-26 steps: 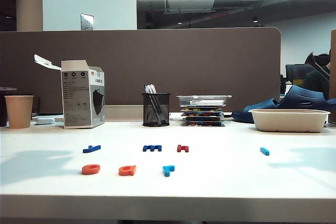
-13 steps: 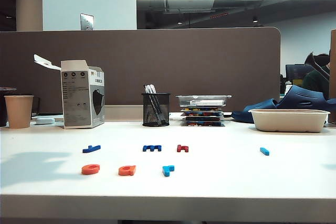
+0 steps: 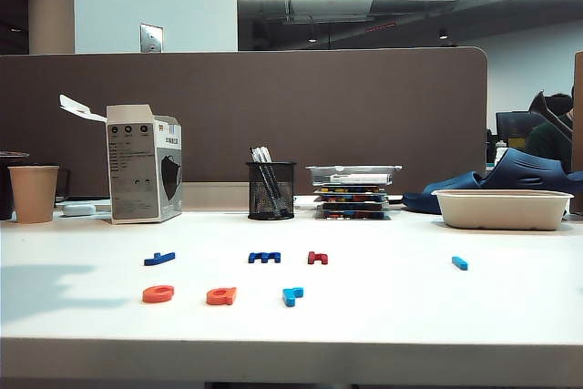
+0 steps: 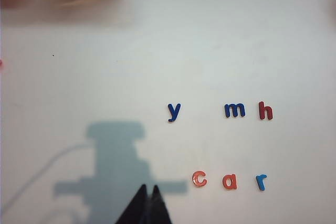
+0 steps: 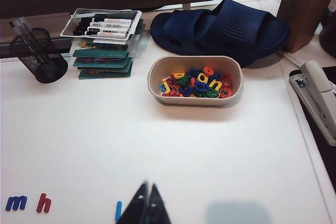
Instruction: Select the appropriate letters from the row of letter magnets placed on the table to arrange into the word "car".
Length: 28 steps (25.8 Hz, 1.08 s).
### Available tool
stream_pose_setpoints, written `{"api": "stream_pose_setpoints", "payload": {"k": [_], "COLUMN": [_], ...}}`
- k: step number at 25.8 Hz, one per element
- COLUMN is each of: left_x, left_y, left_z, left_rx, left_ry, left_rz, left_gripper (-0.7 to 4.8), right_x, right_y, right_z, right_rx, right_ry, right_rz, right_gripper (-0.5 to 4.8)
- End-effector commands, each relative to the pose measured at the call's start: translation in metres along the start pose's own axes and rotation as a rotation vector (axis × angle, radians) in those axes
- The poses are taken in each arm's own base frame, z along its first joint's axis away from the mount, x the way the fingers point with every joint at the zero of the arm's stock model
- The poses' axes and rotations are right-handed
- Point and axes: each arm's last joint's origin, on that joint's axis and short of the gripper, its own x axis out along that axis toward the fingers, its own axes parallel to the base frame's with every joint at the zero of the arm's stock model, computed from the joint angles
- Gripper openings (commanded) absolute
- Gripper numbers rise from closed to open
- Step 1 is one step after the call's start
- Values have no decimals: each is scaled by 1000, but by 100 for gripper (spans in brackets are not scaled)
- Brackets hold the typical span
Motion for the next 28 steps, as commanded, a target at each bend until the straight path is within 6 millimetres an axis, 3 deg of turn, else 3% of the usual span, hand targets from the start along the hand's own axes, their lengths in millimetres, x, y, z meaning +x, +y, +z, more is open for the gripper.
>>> {"api": "stream_pose_setpoints", "payload": {"k": [1, 4, 18, 28], "left_x": [-2, -2, -2, -2], "left_y": [1, -2, -2, 0], "left_z": [0, -1, -1, 0], "left_rx": [0, 1, 0, 0], "left_ry": [-4, 40, 41, 16], "left_rz": [-9, -88, -89, -48], "left_gripper": [-6, -6, -6, -6], "right_x": [-2, -4, -11, -27], "right_y": [0, 0, -7, -20], "right_z": [2, 2, 2, -4], "right_rx": [-1, -1, 16, 51], "right_ry": [-20, -27, -55, -103], "right_rz": [5, 6, -41, -73], "right_gripper": [-2, -2, -2, -2]}}
